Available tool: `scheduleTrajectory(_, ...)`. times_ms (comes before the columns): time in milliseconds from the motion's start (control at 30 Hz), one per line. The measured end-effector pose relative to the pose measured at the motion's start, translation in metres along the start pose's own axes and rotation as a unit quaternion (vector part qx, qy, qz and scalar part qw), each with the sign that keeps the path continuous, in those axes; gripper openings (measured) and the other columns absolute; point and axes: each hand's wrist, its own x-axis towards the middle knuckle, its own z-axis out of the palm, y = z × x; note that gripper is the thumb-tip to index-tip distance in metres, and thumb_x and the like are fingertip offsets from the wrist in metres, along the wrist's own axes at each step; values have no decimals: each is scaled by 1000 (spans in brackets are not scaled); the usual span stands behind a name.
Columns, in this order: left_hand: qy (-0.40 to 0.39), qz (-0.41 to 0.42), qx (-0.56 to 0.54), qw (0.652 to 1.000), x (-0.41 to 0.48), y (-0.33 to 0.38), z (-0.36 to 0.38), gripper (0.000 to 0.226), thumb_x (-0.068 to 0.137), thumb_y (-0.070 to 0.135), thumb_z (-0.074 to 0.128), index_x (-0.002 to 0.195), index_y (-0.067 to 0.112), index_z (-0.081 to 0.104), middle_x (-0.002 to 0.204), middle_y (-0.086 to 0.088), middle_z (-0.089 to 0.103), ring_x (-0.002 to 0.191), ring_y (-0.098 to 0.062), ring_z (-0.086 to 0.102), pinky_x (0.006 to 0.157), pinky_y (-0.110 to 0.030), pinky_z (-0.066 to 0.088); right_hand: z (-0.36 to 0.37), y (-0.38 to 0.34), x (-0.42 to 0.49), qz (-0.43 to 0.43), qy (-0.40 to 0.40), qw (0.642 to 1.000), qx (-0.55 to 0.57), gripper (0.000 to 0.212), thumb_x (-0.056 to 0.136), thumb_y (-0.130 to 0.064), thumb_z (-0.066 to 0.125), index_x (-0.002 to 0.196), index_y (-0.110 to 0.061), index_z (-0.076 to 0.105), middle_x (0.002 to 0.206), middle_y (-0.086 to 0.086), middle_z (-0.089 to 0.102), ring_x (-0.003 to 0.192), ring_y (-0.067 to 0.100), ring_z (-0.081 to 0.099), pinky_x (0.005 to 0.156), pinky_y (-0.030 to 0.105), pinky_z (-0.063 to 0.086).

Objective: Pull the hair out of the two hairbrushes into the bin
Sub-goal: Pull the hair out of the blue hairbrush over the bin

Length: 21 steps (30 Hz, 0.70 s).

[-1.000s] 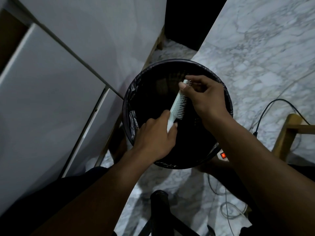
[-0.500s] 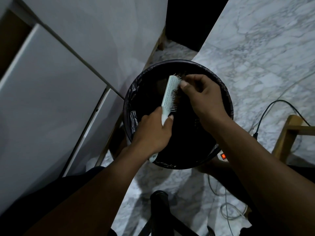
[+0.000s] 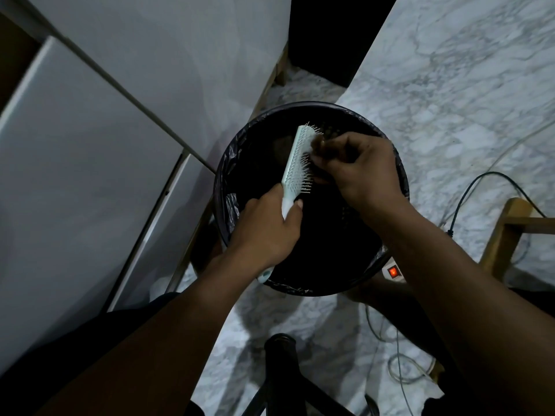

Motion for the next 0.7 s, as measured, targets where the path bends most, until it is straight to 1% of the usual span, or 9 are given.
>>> scheduleTrajectory(67, 1, -2, -4, 1000, 2, -1, 0, 31, 101, 43, 52, 87, 16, 51, 75, -3, 64, 63, -19, 64, 53, -31, 47, 0, -4, -1, 30, -5, 998, 58, 19, 86, 1, 76, 75, -12, 67, 89, 16, 75, 88, 29, 78, 75, 45, 66)
scheduleTrajectory(167, 7, -17, -15, 1000, 5, -5, -1, 28, 100, 43, 51, 89, 18, 55, 77, -2, 66, 65, -19, 66, 56, -31, 50, 1, -10, -3, 76, -17, 988, 137, 6, 94, 5, 64, 96, 1, 60, 96, 20, 73, 87, 27, 78, 73, 38, 66)
scheduleTrajectory(233, 14, -32, -9, 999, 7, -9, -2, 27, 99, 43, 51, 89, 19, 55, 79, -2, 67, 71, -21, 67, 62, -33, 51, 1, -13, -2, 98, -9, 978, 182, 13, 97, 6, 57, 110, 3, 57, 94, 19, 72, 82, 25, 78, 72, 36, 66)
scheduleTrajectory(300, 16, -47, 3, 999, 9, -12, -2, 27, 97, 45, 50, 86, 20, 53, 83, -4, 67, 78, -27, 66, 68, -36, 52, 0, -16, 0, 103, 9, 974, 203, 22, 96, 9, 53, 118, 9, 55, 90, 19, 70, 77, 26, 77, 68, 37, 66)
scheduleTrajectory(367, 18, -50, 6, 999, 9, -13, -2, 28, 95, 47, 50, 85, 21, 53, 82, -4, 67, 79, -28, 66, 71, -40, 55, -4, -18, 1, 98, 22, 980, 173, 24, 93, 10, 53, 117, 8, 56, 87, 19, 67, 69, 23, 73, 58, 31, 62)
scheduleTrajectory(467, 18, -50, 4, 999, 8, -13, -2, 28, 94, 49, 50, 87, 22, 57, 79, 1, 68, 74, -22, 67, 70, -42, 58, -7, -13, 2, 103, 7, 991, 87, 23, 90, 8, 58, 108, -6, 56, 82, 11, 65, 60, 18, 65, 49, 27, 54)
scheduleTrajectory(533, 17, -52, 6, 998, 8, -13, -2, 30, 93, 52, 50, 86, 23, 58, 77, 3, 68, 73, -21, 68, 69, -42, 58, -7, -7, 3, 121, -23, 991, 49, 24, 87, 4, 66, 106, -10, 58, 87, 10, 67, 67, 21, 66, 51, 31, 53)
scheduleTrajectory(633, 17, -59, 11, 998, 8, -14, -1, 29, 93, 51, 53, 88, 23, 60, 79, 4, 68, 74, -21, 68, 69, -39, 58, -6, -2, 3, 152, -65, 986, -13, 39, 85, -9, 77, 119, -10, 59, 102, 6, 68, 85, 22, 70, 61, 35, 60)
scheduleTrajectory(700, 18, -65, 2, 998, 8, -14, -1, 28, 94, 50, 55, 90, 23, 61, 80, 2, 68, 74, -22, 69, 67, -37, 57, -7, 1, 3, 156, -64, 983, -75, 43, 84, -16, 79, 121, -14, 57, 104, 3, 65, 91, 21, 68, 67, 39, 63)
